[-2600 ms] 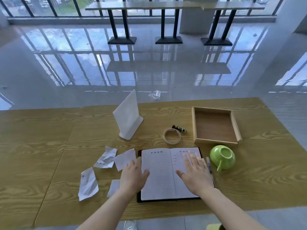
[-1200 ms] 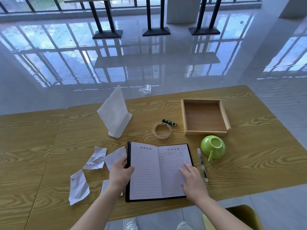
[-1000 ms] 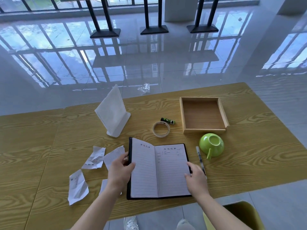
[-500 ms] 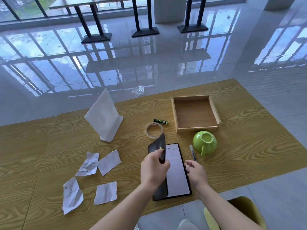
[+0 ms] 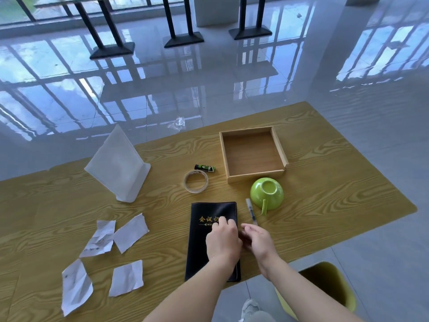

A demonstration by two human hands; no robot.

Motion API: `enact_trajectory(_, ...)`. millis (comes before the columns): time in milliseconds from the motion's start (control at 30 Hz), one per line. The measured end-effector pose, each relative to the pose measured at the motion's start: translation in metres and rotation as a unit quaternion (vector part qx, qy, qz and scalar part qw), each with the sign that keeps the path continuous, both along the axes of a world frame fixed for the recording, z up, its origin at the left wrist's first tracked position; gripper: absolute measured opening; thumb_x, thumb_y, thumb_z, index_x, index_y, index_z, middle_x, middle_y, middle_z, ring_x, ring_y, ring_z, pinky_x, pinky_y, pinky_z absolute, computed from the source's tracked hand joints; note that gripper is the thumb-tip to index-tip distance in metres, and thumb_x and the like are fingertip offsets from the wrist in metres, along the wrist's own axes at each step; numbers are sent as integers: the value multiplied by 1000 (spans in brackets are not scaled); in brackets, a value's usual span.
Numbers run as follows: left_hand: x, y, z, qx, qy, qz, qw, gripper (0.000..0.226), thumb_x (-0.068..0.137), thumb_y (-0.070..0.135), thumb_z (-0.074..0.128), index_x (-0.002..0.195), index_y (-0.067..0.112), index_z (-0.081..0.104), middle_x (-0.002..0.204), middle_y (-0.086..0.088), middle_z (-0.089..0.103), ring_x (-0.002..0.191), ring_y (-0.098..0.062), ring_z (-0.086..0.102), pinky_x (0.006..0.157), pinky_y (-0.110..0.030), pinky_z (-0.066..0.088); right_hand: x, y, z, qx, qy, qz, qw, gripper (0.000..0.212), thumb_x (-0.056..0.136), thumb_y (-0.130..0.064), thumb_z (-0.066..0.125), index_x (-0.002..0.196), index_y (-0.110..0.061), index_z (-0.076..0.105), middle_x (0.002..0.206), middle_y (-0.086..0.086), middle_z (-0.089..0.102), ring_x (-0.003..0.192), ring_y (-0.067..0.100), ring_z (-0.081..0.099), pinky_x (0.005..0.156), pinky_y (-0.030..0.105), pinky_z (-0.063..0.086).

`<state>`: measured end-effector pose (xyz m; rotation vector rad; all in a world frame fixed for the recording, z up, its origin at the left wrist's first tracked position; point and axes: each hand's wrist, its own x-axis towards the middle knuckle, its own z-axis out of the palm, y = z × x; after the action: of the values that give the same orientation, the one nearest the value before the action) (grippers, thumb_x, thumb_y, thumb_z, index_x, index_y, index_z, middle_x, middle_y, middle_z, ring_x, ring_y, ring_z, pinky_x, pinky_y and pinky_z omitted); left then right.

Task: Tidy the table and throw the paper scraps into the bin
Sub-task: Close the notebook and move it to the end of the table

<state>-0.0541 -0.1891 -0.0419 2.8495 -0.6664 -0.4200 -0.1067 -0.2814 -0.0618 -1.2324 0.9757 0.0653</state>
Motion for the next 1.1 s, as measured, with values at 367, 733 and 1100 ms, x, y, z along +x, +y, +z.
enact_trajectory(367, 3, 77, -15, -75, -50, 27, 996, 46, 84, 53, 51, 125, 33, 58, 119, 7, 54, 115, -19, 47, 89, -39, 44, 3, 2, 0, 2, -14, 56, 998, 37, 99, -14, 48, 87, -31, 79, 93, -12, 77, 93, 4, 70, 80, 24, 53)
enact_trajectory(733, -10, 149, -25, -99, 60, 21, 993, 90, 64, 68, 69, 143, 41, 36, 156, 4, 13, 146, -18, 12, 111, -40, 38, 37, 14, 7, -175, -27, 242, 954, 37, 96, -10, 54, 133, -16, 57, 130, -1, 62, 119, 10, 56, 104, 29, 45)
enact_trajectory(1100, -17, 148, -32, -26, -35, -21, 999, 83, 59, 49, 87, 131, 20, 58, 134, -14, 51, 123, -31, 52, 90, -39, 55, 1, -40, -4, -526, 105, 277, 797, 36, 91, -30, 65, 120, -8, 60, 101, 6, 56, 83, 22, 57, 68, 28, 42)
